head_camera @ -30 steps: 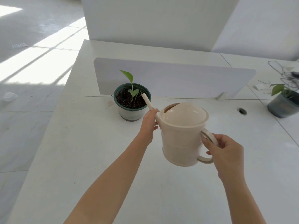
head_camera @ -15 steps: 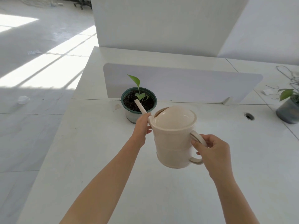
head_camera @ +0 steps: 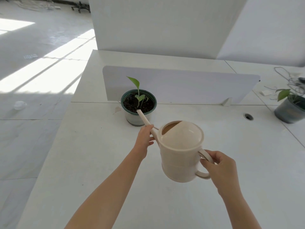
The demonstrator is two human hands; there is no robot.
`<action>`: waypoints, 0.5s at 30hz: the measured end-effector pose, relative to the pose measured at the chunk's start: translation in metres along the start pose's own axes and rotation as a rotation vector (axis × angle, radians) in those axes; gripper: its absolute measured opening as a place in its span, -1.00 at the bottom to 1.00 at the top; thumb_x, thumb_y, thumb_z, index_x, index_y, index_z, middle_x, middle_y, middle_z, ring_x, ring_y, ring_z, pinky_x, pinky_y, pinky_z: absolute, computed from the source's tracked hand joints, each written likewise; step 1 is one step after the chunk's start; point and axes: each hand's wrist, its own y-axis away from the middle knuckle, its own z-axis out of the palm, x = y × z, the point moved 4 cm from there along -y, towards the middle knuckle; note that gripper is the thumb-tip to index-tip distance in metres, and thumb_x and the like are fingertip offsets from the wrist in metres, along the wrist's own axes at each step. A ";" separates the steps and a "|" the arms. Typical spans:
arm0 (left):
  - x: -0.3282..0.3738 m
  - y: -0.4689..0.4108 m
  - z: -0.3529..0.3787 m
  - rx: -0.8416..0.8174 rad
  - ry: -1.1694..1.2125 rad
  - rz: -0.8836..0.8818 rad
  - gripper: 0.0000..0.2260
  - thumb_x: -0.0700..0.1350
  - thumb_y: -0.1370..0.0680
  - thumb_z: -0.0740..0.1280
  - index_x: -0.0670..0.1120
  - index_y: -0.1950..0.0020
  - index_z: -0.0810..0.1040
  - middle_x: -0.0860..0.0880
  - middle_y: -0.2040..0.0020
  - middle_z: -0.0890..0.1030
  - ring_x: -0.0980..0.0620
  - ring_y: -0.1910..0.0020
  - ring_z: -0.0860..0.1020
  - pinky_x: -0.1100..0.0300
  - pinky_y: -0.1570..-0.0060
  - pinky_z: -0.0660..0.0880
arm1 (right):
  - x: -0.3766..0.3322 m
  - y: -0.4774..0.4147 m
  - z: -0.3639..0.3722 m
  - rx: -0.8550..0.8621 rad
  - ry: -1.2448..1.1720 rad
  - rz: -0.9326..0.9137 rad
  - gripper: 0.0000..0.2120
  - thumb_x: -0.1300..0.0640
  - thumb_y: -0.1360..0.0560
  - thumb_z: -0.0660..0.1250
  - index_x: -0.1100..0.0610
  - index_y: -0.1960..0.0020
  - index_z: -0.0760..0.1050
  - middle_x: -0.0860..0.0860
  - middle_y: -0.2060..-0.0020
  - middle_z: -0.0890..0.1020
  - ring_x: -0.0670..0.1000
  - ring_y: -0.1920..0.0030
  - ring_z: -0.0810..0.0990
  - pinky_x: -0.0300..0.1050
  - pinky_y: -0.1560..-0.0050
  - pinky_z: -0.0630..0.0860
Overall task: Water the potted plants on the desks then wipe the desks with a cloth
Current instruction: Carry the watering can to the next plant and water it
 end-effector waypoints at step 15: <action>-0.049 0.060 -0.047 0.142 0.039 0.021 -0.75 -0.04 -0.58 0.14 -0.09 -0.20 0.42 -0.09 -0.13 0.56 -0.08 -0.09 0.57 0.10 0.03 0.42 | 0.075 0.014 0.003 -0.086 -0.029 0.121 -0.74 0.47 -0.38 0.29 0.12 0.25 0.53 0.04 0.15 0.61 0.07 0.09 0.53 -0.16 0.14 0.39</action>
